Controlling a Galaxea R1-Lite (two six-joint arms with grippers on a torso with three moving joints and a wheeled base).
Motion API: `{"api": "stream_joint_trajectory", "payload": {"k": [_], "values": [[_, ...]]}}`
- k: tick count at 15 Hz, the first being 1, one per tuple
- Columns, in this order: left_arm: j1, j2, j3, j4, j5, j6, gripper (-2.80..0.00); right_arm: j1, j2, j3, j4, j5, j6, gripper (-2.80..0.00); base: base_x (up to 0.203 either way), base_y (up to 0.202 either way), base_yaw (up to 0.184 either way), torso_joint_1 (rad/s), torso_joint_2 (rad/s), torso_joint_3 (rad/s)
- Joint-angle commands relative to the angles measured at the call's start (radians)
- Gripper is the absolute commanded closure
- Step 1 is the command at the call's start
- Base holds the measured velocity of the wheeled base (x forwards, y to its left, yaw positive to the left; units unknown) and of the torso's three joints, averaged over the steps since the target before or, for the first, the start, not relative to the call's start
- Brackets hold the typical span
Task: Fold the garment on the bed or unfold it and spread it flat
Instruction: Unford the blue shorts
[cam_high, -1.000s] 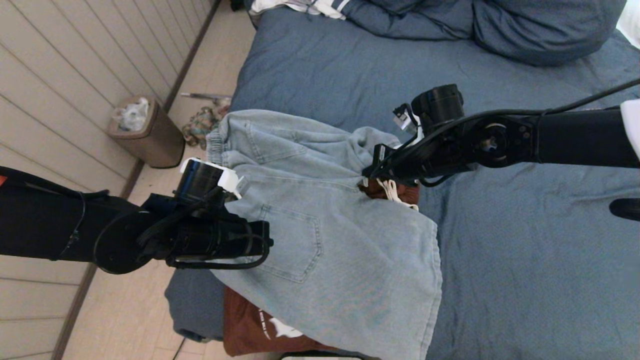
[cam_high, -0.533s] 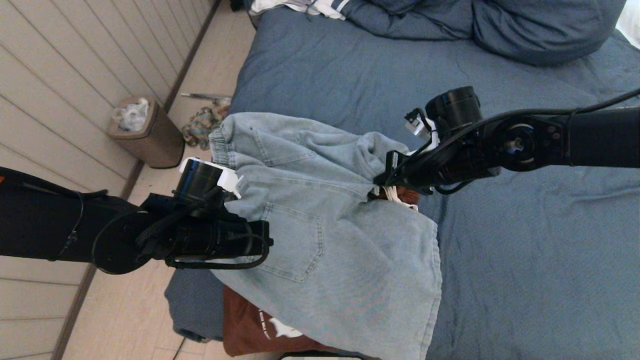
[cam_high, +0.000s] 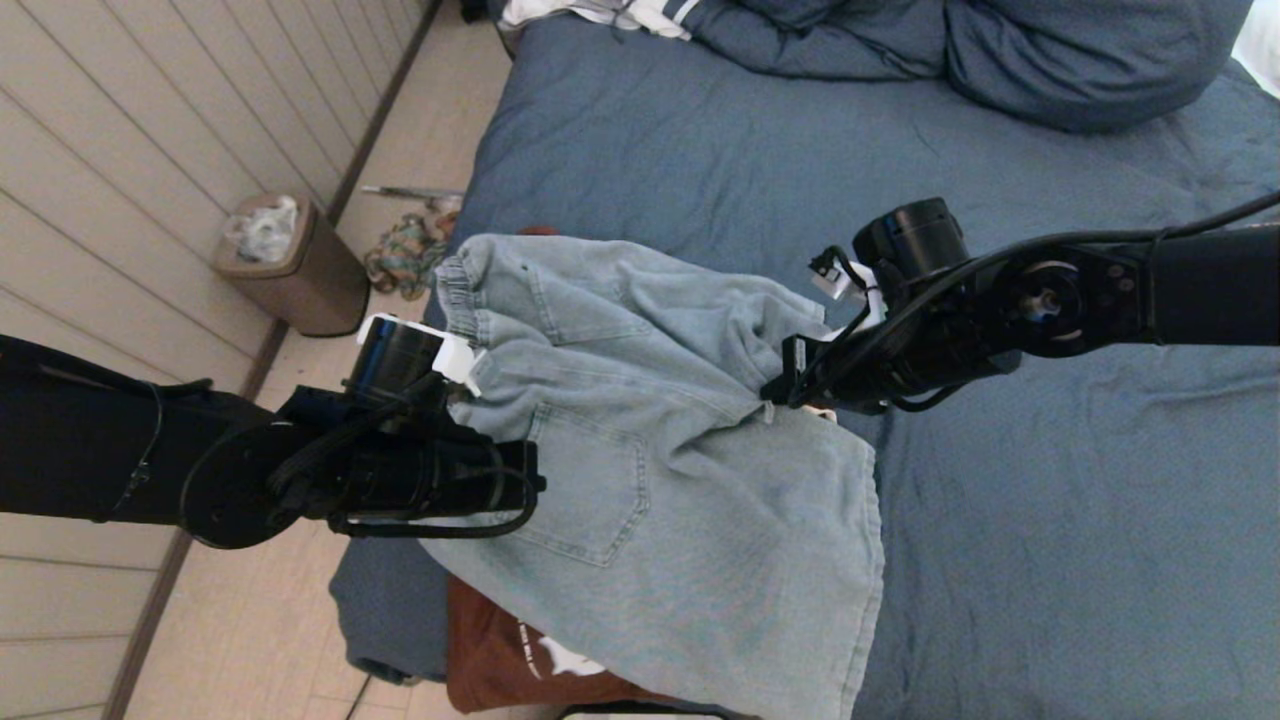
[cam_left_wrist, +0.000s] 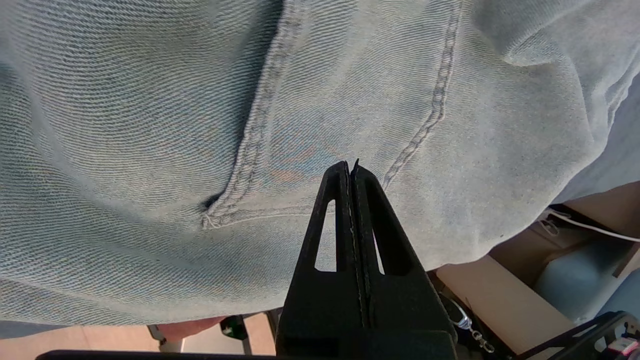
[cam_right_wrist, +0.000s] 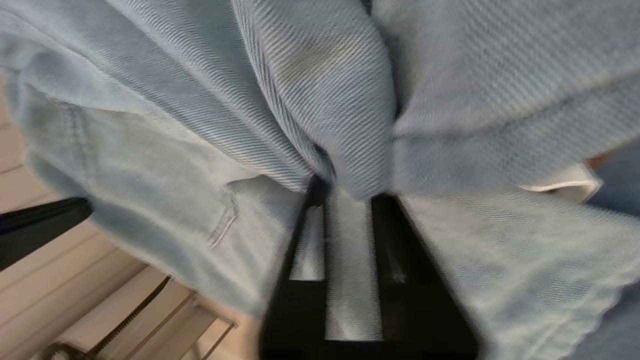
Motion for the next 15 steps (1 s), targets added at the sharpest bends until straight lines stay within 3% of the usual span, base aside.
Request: {"api": "stream_joint_trajectory", "payload": {"k": [1, 8, 15], "values": [[0.000, -0.001, 0.000, -0.001, -0.001, -0.003, 0.00, 0.002, 0.000, -0.015, -0.001, -0.006, -0.002, -2.80, 0.000, 0.000, 0.000, 0.000, 0.00, 0.000], [0.000, 0.003, 0.000, -0.001, -0.002, -0.004, 0.00, -0.050, -0.002, -0.006, -0.001, -0.006, 0.004, -2.80, 0.000, 0.000, 0.000, 0.000, 0.00, 0.000], [0.000, 0.008, 0.000, -0.001, -0.002, -0.003, 0.00, -0.051, -0.014, 0.031, -0.004, -0.007, 0.004, -2.80, 0.000, 0.000, 0.000, 0.000, 0.00, 0.000]]}}
